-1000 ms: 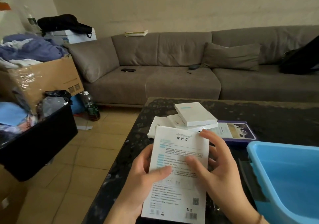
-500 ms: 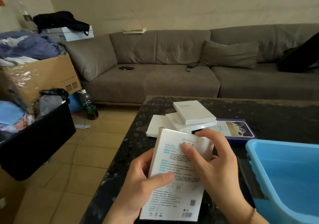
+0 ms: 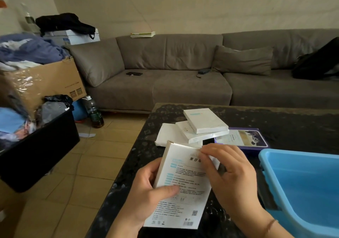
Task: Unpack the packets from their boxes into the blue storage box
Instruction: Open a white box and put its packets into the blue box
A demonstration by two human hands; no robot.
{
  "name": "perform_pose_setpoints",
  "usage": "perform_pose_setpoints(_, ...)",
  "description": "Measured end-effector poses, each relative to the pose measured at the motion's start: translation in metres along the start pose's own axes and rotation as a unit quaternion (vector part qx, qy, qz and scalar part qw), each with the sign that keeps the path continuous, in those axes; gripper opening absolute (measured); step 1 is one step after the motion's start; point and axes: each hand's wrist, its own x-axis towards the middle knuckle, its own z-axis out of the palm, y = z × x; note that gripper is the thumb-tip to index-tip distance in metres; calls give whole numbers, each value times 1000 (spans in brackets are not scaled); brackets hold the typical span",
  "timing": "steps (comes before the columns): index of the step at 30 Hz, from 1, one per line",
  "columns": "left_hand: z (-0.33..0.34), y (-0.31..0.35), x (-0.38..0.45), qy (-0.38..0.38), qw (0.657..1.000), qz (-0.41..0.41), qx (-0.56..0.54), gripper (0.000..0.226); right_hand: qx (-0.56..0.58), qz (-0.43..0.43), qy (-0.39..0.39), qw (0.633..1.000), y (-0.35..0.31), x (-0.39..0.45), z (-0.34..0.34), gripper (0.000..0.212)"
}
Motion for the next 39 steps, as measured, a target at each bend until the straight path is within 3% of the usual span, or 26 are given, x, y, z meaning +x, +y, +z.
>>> perform_pose_setpoints(4,0,1,-2,9,1000,14,-1,40,7,-59,-49,997,-5,3,-10,20)
perform_pose_setpoints(8,9,9,-7,47,996,78,9,35,31,-72,-160,984,-22,15,-23,27)
perform_pose_setpoints(13,13,17,-9,112,985,132,26,37,-4,-98,-348,932,-46,43,-46,23)
perform_pose_setpoints(16,15,21,-10,104,983,142,49,38,-21,-117,-400,909,-58,54,-54,21)
perform_pose_setpoints(20,17,24,-14,89,983,151,48,37,-88,-159,-411,893,-66,59,-56,20)
perform_pose_setpoints(22,17,24,-16,85,982,161,42,29,-73,-156,-395,902,-64,57,-55,19)
perform_pose_setpoints(26,16,22,-25,95,972,212,29,33,23,-36,-397,917,-59,55,-54,20)
perform_pose_setpoints(29,17,19,-28,157,934,310,77,38,85,28,-421,903,-59,54,-43,25)
perform_pose_setpoints(31,16,18,-27,180,909,345,152,30,87,43,-394,914,-60,48,-34,24)
perform_pose_setpoints(35,2,19,-29,202,923,272,184,12,98,27,-298,949,-64,36,-36,18)
perform_pose_setpoints(39,-7,25,-39,159,962,179,136,25,53,-18,-351,935,-60,38,-42,16)
